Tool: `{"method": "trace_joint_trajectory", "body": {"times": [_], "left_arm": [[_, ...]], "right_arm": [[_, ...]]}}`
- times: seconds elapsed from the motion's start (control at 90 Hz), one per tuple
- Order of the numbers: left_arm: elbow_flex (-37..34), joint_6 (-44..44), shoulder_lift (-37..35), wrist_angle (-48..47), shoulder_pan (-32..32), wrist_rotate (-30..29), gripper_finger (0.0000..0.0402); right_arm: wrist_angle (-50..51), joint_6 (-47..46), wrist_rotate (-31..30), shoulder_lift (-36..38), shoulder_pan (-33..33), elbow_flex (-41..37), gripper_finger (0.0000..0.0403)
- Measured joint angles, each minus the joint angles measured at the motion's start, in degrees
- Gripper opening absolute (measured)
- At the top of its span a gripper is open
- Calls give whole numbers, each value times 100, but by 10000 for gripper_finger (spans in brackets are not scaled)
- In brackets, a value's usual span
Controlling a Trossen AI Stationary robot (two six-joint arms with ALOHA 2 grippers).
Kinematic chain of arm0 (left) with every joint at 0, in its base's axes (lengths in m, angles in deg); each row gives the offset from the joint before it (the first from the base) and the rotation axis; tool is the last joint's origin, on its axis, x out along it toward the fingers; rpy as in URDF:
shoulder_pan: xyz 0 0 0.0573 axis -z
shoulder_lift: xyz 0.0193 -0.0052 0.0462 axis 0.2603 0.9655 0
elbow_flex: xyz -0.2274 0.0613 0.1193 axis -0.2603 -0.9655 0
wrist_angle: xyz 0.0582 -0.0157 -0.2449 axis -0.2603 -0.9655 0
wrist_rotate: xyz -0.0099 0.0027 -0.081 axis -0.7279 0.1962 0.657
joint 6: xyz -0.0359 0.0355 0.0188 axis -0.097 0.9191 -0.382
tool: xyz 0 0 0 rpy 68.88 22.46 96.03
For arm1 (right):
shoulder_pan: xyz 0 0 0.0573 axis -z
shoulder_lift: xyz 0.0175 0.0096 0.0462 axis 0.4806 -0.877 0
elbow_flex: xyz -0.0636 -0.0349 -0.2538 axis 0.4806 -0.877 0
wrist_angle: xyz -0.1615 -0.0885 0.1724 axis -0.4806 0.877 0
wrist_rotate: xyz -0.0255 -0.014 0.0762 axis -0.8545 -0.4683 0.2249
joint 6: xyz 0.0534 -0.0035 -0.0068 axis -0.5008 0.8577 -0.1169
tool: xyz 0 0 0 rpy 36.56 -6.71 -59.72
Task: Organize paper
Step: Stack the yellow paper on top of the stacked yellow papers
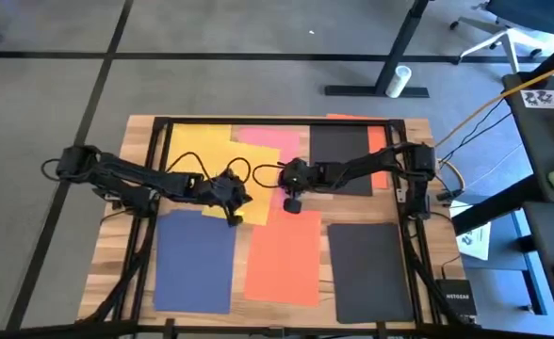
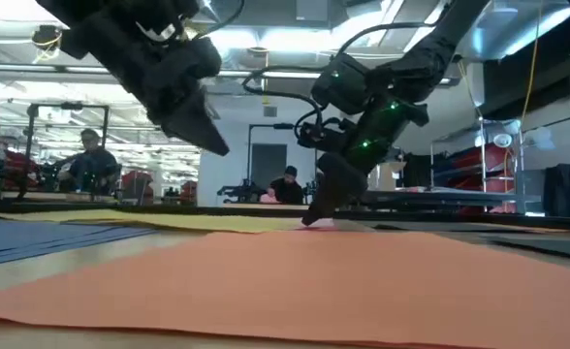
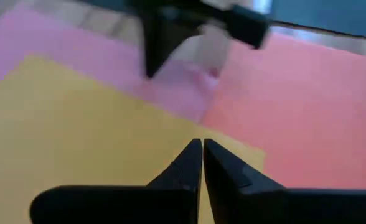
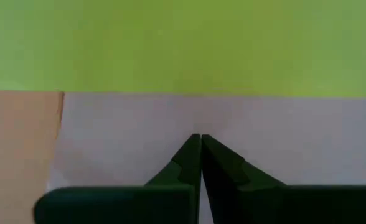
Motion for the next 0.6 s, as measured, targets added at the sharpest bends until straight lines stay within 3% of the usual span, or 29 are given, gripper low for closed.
{"method": "trace_joint_trajectory", "body": {"times": [0.289,0.6], "left_arm": [[26,798,1131,1618,-487,394,0],[653,1043,2489,1749,-903,508,0]], "right_arm": [[232,-8,81,-155,165,35,0],[323,-10,83,-161,166,31,0]]}}
